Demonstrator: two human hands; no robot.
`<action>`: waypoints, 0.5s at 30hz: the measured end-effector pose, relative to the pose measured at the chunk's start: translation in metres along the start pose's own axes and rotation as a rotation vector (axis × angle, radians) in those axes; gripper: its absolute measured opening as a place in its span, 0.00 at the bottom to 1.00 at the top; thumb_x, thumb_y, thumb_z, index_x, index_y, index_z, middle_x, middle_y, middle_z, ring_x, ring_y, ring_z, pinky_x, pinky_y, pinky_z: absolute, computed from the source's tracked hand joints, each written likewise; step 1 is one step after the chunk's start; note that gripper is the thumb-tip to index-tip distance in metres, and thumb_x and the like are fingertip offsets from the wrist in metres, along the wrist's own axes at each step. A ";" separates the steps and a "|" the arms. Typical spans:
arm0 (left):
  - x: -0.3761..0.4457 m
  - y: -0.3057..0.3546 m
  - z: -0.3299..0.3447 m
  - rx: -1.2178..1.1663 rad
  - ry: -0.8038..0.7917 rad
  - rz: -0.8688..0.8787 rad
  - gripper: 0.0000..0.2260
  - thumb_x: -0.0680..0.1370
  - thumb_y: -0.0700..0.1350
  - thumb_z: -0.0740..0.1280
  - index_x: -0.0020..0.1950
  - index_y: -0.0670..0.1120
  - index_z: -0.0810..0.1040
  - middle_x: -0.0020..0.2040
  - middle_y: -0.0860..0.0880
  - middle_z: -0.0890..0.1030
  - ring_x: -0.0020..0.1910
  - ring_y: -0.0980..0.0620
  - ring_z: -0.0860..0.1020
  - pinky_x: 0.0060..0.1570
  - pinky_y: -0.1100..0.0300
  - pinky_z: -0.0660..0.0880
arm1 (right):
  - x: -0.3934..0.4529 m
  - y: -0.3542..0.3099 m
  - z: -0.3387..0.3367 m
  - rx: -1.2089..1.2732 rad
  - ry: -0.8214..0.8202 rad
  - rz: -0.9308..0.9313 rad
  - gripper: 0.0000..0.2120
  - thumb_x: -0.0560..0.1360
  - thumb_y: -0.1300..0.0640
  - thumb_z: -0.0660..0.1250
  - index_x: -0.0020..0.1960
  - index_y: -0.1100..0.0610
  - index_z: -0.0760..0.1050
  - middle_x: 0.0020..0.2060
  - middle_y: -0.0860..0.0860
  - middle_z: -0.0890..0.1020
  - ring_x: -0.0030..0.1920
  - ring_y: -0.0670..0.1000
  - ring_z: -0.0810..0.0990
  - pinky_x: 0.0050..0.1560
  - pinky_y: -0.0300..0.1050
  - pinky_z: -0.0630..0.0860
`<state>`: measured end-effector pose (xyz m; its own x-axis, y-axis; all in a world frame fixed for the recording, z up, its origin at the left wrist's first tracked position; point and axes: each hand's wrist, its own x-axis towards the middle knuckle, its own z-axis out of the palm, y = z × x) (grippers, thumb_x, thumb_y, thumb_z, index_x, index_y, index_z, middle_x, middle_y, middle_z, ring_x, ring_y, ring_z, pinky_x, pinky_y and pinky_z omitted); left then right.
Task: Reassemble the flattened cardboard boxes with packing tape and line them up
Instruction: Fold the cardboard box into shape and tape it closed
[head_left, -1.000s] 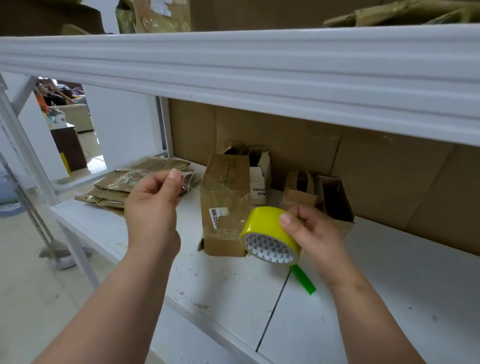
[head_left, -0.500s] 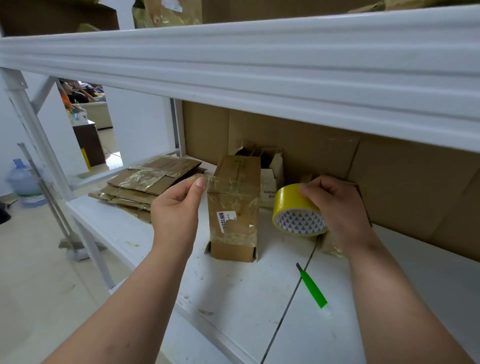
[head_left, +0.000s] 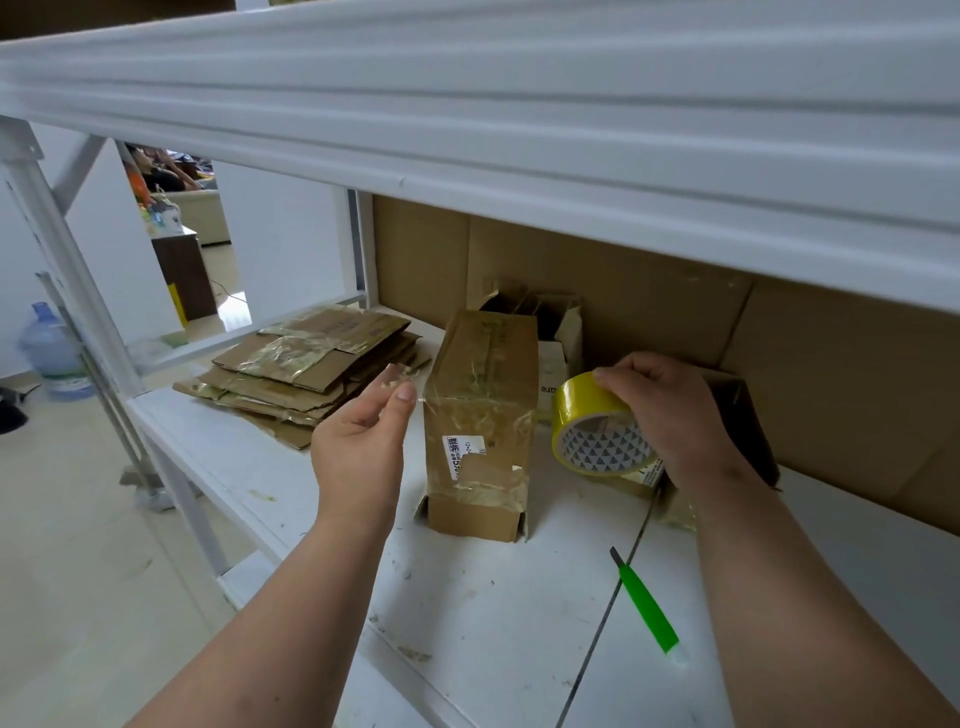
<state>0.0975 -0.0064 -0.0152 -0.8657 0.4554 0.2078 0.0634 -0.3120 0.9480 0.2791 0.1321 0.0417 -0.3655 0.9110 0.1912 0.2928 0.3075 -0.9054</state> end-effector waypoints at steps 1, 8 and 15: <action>0.001 -0.004 -0.001 0.011 0.000 -0.026 0.08 0.76 0.44 0.73 0.42 0.57 0.87 0.59 0.54 0.83 0.58 0.65 0.79 0.63 0.58 0.72 | 0.001 0.001 0.001 -0.013 -0.009 0.005 0.12 0.76 0.51 0.69 0.38 0.57 0.76 0.37 0.50 0.76 0.40 0.47 0.73 0.38 0.42 0.67; 0.002 -0.007 0.003 0.023 0.063 -0.125 0.07 0.76 0.49 0.72 0.39 0.56 0.84 0.58 0.56 0.83 0.55 0.65 0.77 0.55 0.63 0.70 | -0.001 0.016 0.010 -0.070 -0.085 0.081 0.11 0.76 0.47 0.66 0.38 0.51 0.78 0.43 0.52 0.79 0.47 0.53 0.77 0.46 0.47 0.71; 0.007 -0.006 0.014 0.057 0.191 -0.224 0.09 0.74 0.50 0.74 0.37 0.47 0.83 0.56 0.54 0.82 0.50 0.62 0.77 0.55 0.56 0.71 | -0.007 0.018 0.011 -0.015 -0.108 0.097 0.10 0.77 0.49 0.65 0.42 0.53 0.78 0.46 0.56 0.79 0.49 0.55 0.78 0.46 0.48 0.71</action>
<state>0.0978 0.0107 -0.0161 -0.9389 0.3402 -0.0519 -0.1163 -0.1716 0.9783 0.2772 0.1281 0.0195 -0.4273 0.9021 0.0604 0.3442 0.2241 -0.9117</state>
